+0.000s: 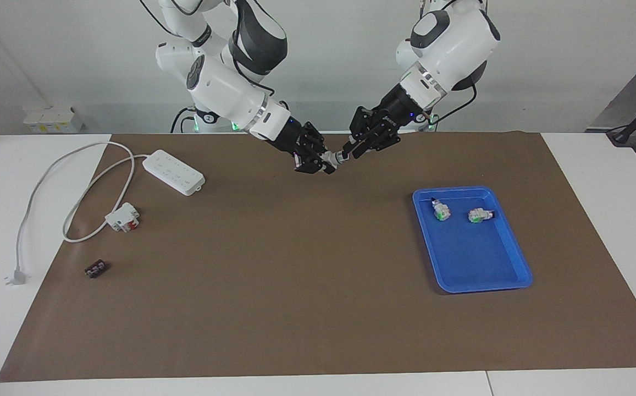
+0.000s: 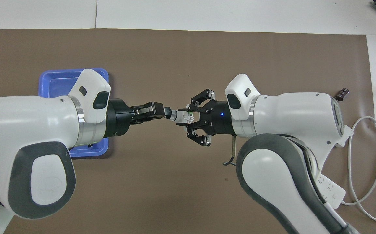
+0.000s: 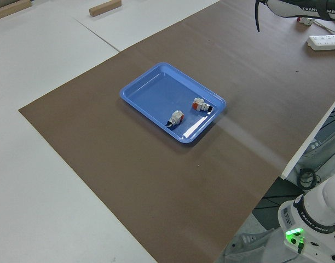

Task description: Turn and place switch with both arms

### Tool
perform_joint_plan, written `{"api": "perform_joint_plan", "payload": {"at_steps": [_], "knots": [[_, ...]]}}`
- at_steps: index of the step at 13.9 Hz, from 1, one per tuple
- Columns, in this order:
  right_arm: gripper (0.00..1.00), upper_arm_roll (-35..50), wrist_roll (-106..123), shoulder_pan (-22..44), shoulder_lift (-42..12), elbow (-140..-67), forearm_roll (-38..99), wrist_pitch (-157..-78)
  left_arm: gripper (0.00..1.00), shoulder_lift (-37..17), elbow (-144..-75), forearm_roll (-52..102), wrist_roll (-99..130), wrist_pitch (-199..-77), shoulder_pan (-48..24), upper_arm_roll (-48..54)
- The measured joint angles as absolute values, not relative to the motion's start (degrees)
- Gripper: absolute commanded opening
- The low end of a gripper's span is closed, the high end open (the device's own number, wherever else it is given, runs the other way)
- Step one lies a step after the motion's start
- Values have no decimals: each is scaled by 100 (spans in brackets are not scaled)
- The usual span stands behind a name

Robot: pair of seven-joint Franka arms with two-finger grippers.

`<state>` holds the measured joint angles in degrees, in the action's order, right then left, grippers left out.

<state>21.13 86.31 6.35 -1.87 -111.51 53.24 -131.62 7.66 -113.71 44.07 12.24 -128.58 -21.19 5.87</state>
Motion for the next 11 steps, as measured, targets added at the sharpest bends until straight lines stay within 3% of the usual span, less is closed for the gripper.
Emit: {"api": "perform_joint_plan", "payload": {"at_steps": [3, 9, 11], "knots": [[0, 2113, 8631, 635, -186, -11153, 5324, -13163, 28, 741, -11371, 4406, 1209, -12858, -2134, 587], [0, 2106, 8631, 634, -184, -11159, 5324, -13164, 2, 741, -11370, 4402, 1185, -12860, -2151, 588], [0, 2105, 8631, 634, -176, -11174, 5327, -13164, 0, 739, -11370, 4401, 1177, -12864, -2163, 590]]}}
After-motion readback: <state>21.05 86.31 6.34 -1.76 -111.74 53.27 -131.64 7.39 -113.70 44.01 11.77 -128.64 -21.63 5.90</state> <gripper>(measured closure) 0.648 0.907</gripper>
